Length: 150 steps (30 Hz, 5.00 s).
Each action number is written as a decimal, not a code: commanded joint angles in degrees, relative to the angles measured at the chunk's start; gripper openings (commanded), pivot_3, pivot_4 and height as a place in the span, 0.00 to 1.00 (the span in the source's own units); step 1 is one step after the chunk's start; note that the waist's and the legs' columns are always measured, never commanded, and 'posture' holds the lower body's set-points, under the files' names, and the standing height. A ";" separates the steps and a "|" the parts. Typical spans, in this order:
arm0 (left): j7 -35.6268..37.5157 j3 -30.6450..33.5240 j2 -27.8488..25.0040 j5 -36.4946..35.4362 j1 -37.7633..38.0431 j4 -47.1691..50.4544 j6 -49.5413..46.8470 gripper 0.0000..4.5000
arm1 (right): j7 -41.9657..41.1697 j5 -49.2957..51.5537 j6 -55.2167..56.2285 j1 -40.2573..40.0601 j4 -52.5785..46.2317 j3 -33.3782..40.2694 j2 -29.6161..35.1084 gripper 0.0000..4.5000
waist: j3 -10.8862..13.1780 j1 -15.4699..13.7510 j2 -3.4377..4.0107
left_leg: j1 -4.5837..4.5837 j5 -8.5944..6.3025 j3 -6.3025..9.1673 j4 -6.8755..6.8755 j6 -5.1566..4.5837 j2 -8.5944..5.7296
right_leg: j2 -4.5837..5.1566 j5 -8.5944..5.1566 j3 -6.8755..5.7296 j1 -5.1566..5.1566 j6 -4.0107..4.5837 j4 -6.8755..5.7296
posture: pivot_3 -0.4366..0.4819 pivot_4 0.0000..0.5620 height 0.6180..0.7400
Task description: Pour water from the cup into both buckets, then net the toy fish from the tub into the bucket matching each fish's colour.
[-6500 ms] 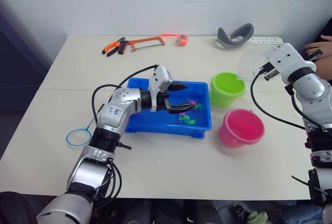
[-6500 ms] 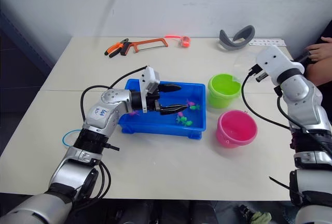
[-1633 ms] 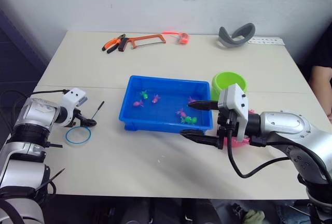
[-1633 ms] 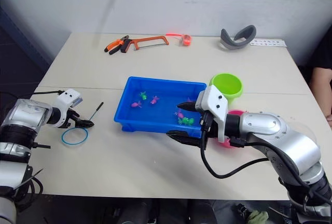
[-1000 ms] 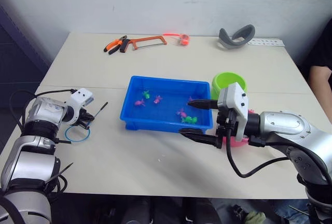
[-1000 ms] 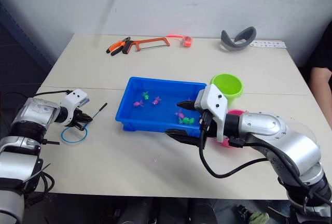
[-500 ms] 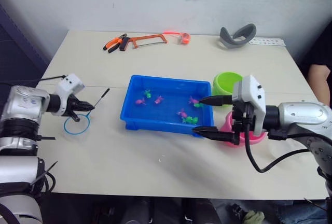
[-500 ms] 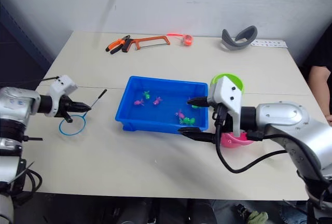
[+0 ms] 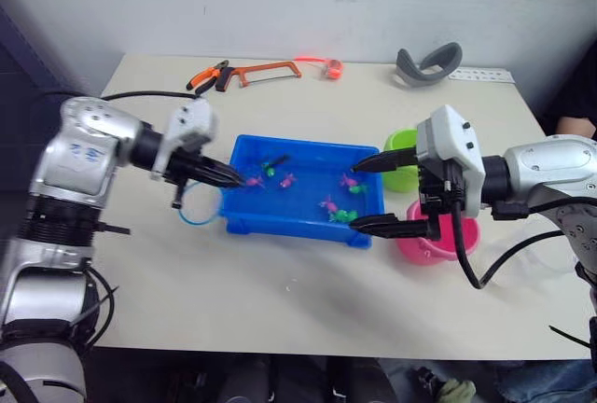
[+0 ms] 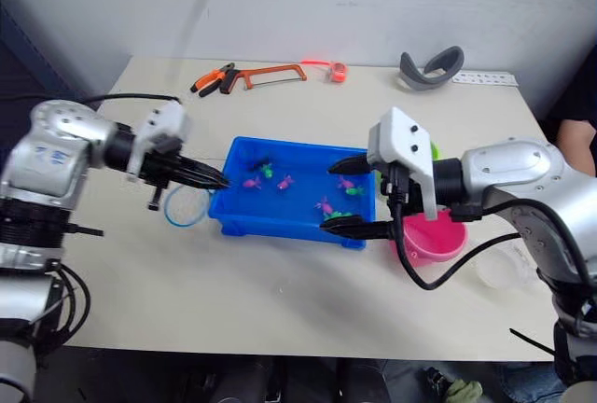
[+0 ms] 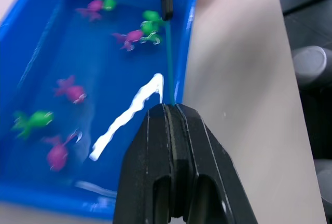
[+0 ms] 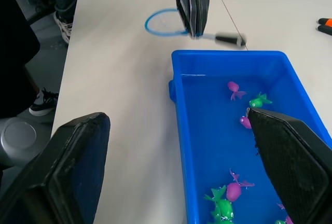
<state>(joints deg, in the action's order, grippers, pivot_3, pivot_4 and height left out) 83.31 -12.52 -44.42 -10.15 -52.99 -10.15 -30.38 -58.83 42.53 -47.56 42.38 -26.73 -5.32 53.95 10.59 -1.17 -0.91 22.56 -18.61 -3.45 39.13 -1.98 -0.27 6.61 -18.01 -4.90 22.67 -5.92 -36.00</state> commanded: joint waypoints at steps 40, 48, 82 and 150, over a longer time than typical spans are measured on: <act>0.57 -5.66 7.12 -0.97 -4.69 7.19 1.50 0.00 | -1.17 -13.18 1.52 4.11 1.03 -7.73 -6.92 0.41 | 0.01 -0.03 0.01 | 0.02 0.00 0.02 0.05 0.00 -0.02 | -0.13 0.00 -0.14 0.01 0.00 -0.01 | 0.48 0.27 1.00; 0.52 -5.41 7.45 -1.35 -4.88 7.00 1.27 0.00 | -1.38 -13.50 1.14 3.80 0.80 -7.30 -7.10 0.36 | 0.01 -0.01 0.01 | 0.02 0.00 0.02 0.06 0.00 -0.03 | -0.12 0.00 -0.28 0.01 0.00 -0.02 | 0.48 0.27 1.00; -12.61 15.39 10.37 -16.52 13.86 10.68 1.83 1.00 | 21.22 2.34 -28.71 -18.27 -10.79 23.03 -5.30 0.00 | 0.00 -0.30 0.01 | -0.01 0.02 0.30 0.11 0.03 -0.03 | 0.07 0.01 -0.12 -0.23 -0.01 0.02 | 0.48 0.27 1.00; -21.81 10.76 13.47 -9.78 14.39 2.95 11.56 1.00 | 38.87 -7.44 -16.66 -21.21 -2.49 15.95 -19.51 0.00 | 0.00 -0.08 0.02 | -0.09 0.04 0.14 -0.02 0.06 -0.04 | -0.07 0.02 0.02 -0.16 -0.03 0.03 | 0.48 0.27 1.00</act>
<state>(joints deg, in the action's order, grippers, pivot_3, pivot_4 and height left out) 61.42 -1.72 -31.23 -19.89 -37.35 -7.70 -19.94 -19.44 35.41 -66.00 21.19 -26.98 9.63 33.33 10.60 -1.25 -0.89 22.47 -18.57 -3.32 39.10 -1.92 -0.31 6.54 -18.00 -4.88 22.50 -5.95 -35.97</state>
